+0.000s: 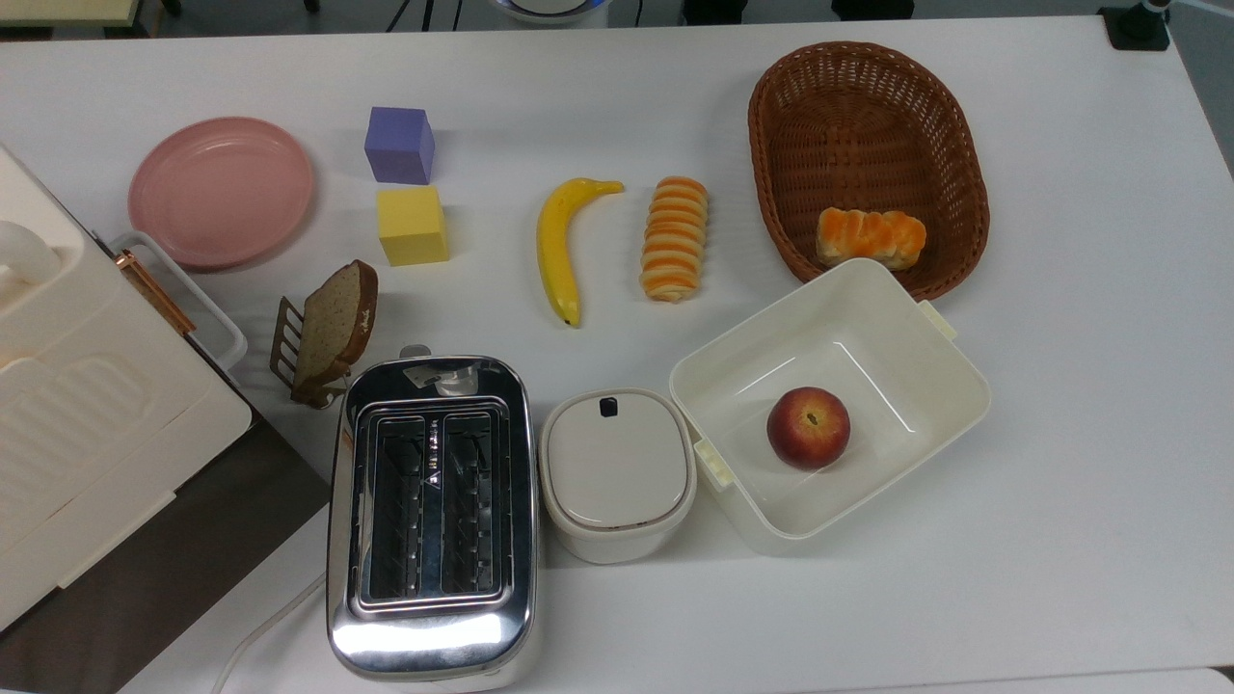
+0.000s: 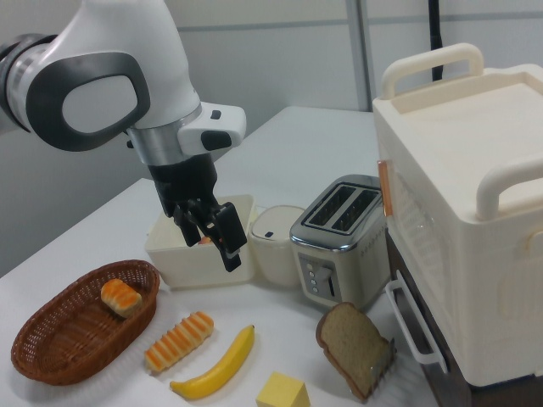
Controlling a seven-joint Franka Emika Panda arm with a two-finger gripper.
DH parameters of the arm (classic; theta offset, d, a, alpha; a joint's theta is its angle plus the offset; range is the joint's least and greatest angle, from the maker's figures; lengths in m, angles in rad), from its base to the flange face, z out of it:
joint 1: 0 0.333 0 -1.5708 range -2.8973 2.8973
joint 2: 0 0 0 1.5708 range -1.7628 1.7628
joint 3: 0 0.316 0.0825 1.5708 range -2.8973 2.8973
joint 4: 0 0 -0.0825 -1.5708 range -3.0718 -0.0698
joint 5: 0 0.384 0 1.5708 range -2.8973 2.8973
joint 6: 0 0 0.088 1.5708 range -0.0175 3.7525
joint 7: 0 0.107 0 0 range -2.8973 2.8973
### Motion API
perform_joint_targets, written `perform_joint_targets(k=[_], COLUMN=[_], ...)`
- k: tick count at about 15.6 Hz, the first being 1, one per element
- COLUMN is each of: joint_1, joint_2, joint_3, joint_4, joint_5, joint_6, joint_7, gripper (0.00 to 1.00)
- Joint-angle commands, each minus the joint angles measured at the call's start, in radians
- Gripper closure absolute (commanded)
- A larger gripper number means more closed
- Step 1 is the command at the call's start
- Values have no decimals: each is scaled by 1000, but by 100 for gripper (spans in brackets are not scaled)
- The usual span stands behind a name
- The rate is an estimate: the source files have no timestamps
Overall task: Put the purple cube on a plate
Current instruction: 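Move the gripper from above the cabinet toward the purple cube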
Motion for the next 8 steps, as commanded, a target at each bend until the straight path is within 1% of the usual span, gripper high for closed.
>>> perform_joint_targets(k=[1,8], joint_1=[-1,-1], joint_2=[-21,-29], joint_3=[-9,-11], joint_4=[1,-2], joint_5=[23,26], joint_6=[-46,-57], joint_7=[-81,-59], gripper=[0,0])
